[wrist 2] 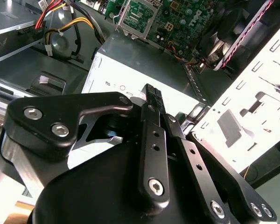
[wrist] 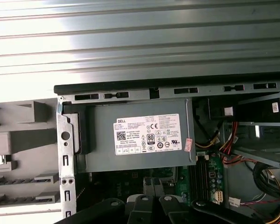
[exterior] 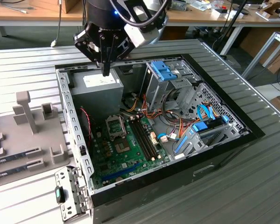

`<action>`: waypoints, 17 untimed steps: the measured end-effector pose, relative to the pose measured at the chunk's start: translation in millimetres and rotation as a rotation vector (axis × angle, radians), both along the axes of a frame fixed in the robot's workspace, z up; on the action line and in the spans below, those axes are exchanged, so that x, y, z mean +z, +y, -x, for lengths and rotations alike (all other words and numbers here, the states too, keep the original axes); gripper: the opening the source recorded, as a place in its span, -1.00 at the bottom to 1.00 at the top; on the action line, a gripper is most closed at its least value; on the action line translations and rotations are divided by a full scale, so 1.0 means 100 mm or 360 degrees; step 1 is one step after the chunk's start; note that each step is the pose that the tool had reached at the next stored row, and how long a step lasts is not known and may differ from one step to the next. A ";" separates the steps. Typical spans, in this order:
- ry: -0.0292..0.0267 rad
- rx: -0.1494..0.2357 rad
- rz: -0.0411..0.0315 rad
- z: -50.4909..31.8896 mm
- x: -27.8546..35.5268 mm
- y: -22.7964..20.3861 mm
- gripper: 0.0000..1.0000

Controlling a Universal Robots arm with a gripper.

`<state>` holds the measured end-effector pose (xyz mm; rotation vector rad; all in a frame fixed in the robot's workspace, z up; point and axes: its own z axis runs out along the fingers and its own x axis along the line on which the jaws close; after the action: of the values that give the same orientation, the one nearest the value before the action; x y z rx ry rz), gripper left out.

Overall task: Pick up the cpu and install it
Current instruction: 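Reach for the cpu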

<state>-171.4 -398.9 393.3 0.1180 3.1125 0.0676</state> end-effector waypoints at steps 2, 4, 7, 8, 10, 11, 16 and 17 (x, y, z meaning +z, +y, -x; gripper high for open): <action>0.00000 0.0000 0.0000 0.013 0.000 0.000 -0.79; 0.00000 0.0000 0.0000 0.023 0.000 0.000 -0.79; 0.00001 0.0000 0.0000 0.039 0.000 0.000 -0.79; 0.00000 0.0000 0.0000 0.048 0.000 0.000 -0.79; 0.00000 0.0000 0.0000 0.056 0.000 0.000 -0.79; 0.00000 0.0000 0.0000 0.061 0.000 0.000 -0.79; 0.00000 0.0000 0.0000 0.081 0.000 0.000 -0.79; 0.00000 0.0000 0.0000 0.089 0.000 0.000 -0.79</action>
<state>-180.3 -398.9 393.3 0.1180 3.1125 0.0676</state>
